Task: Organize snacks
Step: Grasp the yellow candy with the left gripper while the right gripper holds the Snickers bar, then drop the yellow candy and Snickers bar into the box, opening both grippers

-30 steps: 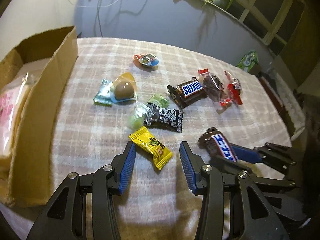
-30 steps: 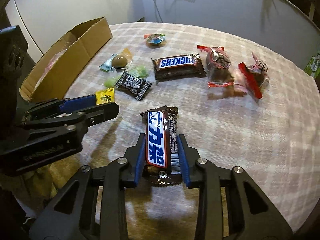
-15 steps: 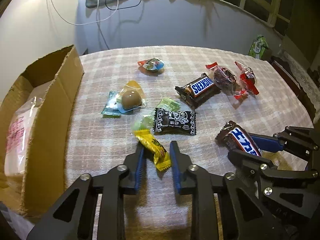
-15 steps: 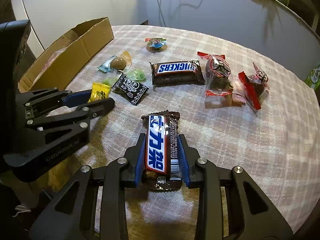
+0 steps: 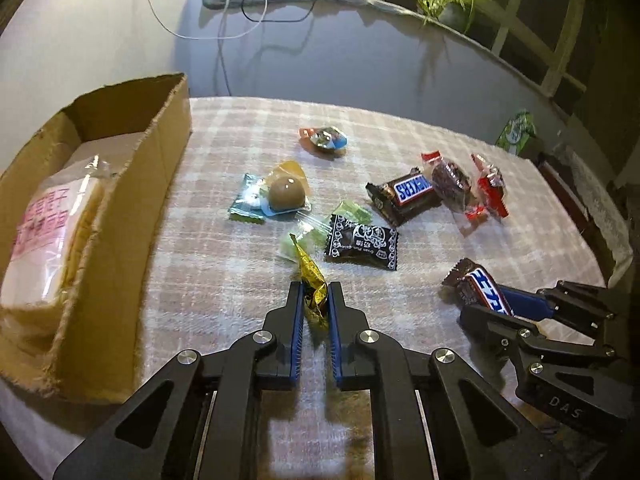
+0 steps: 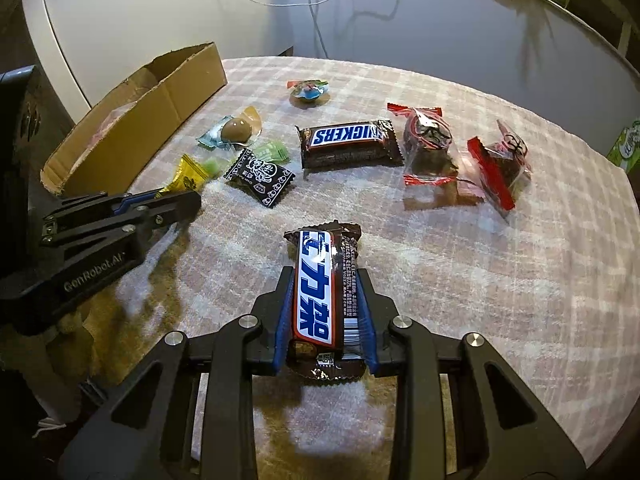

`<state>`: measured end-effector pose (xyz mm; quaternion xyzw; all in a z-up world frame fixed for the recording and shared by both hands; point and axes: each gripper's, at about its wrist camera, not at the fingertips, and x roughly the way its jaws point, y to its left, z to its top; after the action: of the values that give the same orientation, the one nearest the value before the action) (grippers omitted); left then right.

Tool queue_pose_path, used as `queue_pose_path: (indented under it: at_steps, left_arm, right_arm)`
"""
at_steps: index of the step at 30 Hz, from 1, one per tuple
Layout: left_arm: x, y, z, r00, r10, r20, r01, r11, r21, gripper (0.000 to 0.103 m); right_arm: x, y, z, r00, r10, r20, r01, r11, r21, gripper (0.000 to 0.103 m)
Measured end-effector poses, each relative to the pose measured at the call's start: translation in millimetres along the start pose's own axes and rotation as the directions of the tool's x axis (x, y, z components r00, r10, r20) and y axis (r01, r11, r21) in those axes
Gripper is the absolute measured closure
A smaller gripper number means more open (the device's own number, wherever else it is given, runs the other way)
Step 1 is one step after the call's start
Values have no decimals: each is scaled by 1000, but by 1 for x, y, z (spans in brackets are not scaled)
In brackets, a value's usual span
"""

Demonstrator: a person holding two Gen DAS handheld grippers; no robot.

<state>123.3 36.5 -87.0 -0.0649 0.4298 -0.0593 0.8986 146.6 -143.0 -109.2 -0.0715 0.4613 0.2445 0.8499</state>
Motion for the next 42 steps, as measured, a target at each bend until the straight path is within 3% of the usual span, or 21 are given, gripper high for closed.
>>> queue_pose_path:
  at_steps: [12, 22, 29, 42]
  left_arm:
    - [-43, 10, 10, 997, -10, 82, 12, 1000, -26, 93]
    - [-83, 54, 30, 984, 54, 172, -43, 997, -65, 93]
    - [-91, 96, 45, 975, 111, 194, -90, 990, -113, 93]
    - [-76, 145, 67, 973, 135, 186, -104, 980, -171, 93]
  right_arm:
    - [-30, 6, 14, 997, 33, 70, -34, 999, 11, 73]
    - [-37, 46, 66, 987, 85, 136, -77, 995, -65, 73]
    - [-24, 85, 108, 979, 142, 149, -125, 985, -121, 73]
    - [24, 144, 165, 975, 184, 125, -159, 969, -190, 73]
